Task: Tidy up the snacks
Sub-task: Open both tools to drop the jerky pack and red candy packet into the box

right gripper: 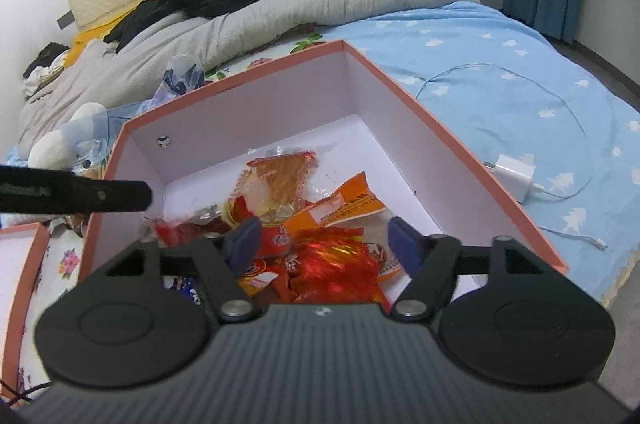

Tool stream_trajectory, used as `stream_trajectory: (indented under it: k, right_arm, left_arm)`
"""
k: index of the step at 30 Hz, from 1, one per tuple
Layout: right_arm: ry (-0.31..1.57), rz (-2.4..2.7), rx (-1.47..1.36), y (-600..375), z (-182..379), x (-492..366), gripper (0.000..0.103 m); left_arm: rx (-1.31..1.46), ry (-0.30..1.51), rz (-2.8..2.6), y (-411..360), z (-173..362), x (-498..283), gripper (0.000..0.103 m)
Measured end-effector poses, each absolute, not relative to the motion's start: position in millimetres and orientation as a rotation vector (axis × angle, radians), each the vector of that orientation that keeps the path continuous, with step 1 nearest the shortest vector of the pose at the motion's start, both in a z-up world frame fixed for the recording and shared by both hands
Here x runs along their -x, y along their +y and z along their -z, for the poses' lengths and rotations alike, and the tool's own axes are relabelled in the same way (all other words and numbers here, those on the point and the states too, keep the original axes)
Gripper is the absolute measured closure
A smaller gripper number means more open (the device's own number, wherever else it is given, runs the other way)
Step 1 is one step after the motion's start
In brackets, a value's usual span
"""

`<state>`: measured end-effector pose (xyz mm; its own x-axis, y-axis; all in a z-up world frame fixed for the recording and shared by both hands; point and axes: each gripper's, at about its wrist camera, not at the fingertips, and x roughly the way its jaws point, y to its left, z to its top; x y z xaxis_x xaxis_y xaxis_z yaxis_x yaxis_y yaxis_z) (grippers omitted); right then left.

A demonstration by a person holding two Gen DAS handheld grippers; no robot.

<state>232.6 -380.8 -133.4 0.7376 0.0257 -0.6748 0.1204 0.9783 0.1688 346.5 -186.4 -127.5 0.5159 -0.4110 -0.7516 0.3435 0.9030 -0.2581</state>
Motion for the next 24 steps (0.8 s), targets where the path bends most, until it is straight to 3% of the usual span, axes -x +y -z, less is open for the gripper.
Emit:
stream_trajectory:
  k: [24]
  right_arm:
    - [0.605,-0.104,-0.178,-313,83,-117,0.03]
  left_arm:
    - [0.143,0.77,0.353,-100,64,-187,0.06]
